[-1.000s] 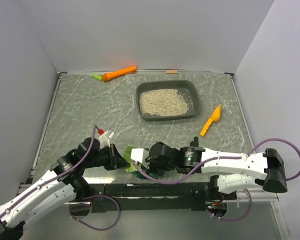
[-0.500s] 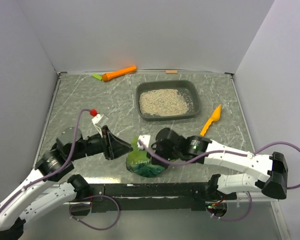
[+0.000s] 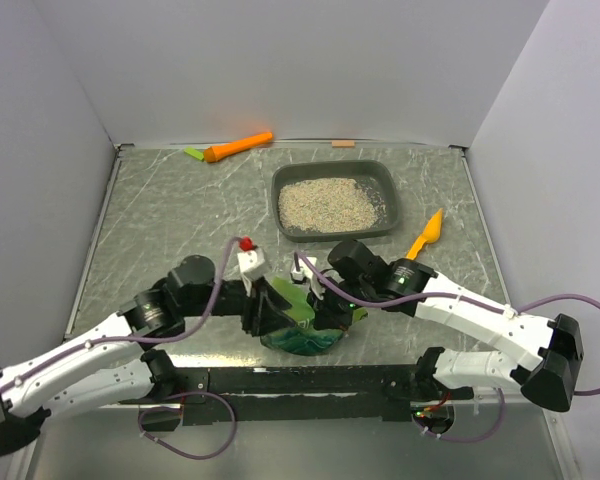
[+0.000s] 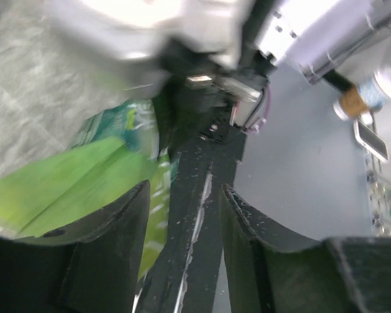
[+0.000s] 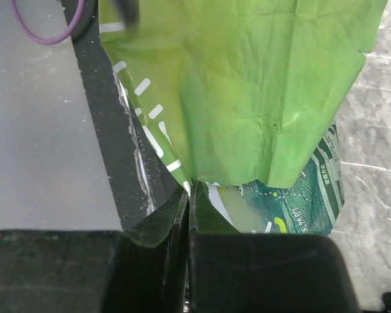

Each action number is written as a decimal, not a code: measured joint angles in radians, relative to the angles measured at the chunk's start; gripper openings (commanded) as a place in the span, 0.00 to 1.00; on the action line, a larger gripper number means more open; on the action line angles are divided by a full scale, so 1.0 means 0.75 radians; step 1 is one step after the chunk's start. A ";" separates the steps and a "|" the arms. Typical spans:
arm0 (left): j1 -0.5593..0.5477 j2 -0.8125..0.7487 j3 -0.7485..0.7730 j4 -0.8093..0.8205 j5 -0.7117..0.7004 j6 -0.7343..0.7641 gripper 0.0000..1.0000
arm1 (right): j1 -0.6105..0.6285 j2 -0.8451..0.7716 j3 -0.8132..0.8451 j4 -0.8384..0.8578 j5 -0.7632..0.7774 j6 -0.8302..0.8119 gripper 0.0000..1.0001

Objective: Fill the litter box with clean litter

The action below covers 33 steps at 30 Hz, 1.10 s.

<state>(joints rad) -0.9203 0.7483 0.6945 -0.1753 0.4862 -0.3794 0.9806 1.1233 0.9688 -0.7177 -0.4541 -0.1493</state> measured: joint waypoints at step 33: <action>-0.376 0.401 -0.057 0.134 -0.489 0.393 0.01 | -0.108 -0.163 -0.167 0.063 -0.092 0.104 0.22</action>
<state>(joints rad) -1.2026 1.0489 0.6514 -0.0746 0.1192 -0.0845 0.8997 1.0012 0.8433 -0.6708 -0.5228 -0.0711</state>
